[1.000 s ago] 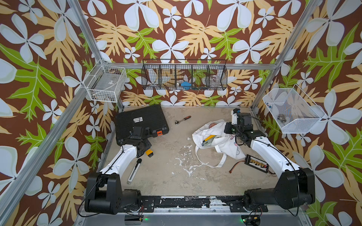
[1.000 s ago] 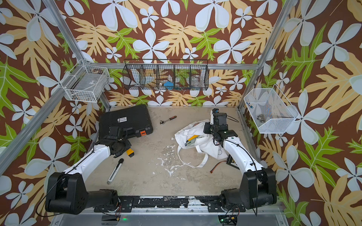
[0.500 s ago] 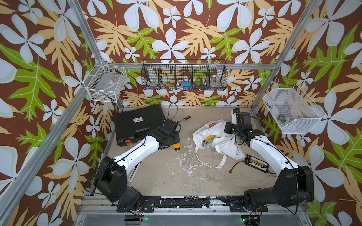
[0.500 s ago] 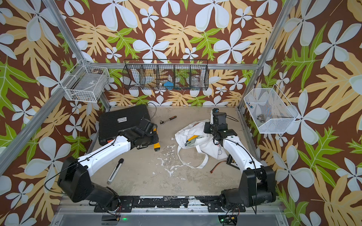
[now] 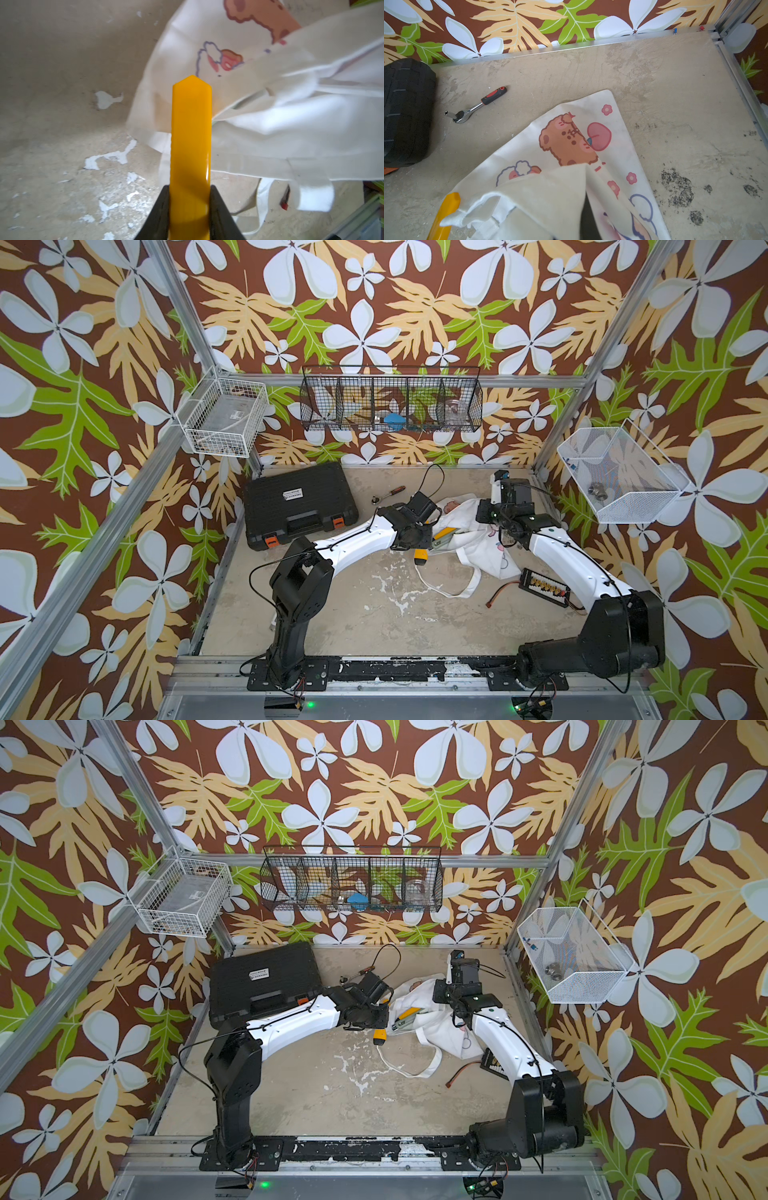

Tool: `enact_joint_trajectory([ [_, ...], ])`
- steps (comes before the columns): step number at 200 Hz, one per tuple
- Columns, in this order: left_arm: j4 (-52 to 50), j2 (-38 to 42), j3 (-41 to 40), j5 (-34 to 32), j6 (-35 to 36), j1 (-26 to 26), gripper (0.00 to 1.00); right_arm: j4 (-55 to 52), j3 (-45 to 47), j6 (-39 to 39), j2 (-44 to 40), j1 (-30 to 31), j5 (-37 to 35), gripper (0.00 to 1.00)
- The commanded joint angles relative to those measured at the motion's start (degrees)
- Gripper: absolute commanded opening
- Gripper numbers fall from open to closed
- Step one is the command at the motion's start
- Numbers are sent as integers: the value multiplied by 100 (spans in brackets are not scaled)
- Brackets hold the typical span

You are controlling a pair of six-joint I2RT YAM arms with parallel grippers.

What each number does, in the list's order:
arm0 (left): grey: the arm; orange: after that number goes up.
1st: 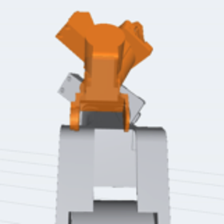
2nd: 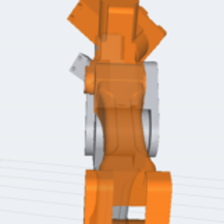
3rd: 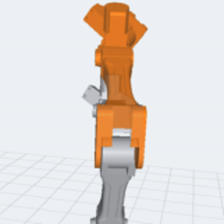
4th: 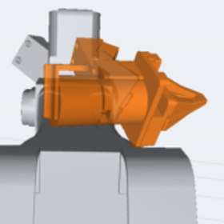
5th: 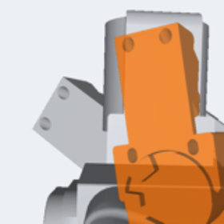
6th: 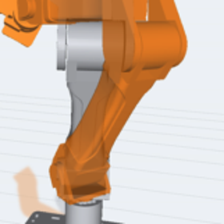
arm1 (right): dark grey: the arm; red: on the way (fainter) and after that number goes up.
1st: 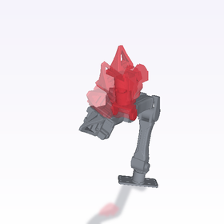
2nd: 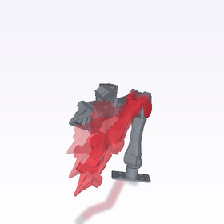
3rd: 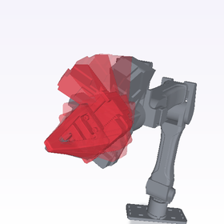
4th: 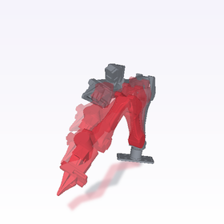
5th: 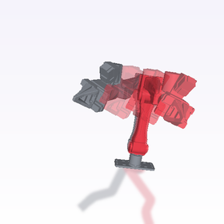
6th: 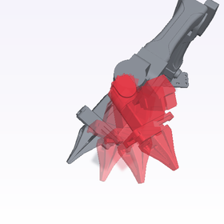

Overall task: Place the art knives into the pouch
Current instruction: Place the utility knife in the pouch.

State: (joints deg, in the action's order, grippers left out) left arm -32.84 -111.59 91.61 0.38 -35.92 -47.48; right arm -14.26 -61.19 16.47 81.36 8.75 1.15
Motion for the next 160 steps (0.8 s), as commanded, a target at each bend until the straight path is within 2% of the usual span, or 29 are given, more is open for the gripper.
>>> enact_joint_trajectory([
  [1, -206, -137, 226, 108, 142, -140, 19, 27, -55, -12, 23, 4, -94, 0],
  [41, -342, -226, 375, 62, 87, -391, 19, 37, -51, -21, 43, 9, -124, 0],
  [114, -141, 353, -170, -12, -110, -843, 19, 36, -75, -11, 155, -12, -156, 0],
  [160, -342, -244, 569, -3, 128, -851, 20, 19, 9, -11, -35, 0, -122, 0],
])
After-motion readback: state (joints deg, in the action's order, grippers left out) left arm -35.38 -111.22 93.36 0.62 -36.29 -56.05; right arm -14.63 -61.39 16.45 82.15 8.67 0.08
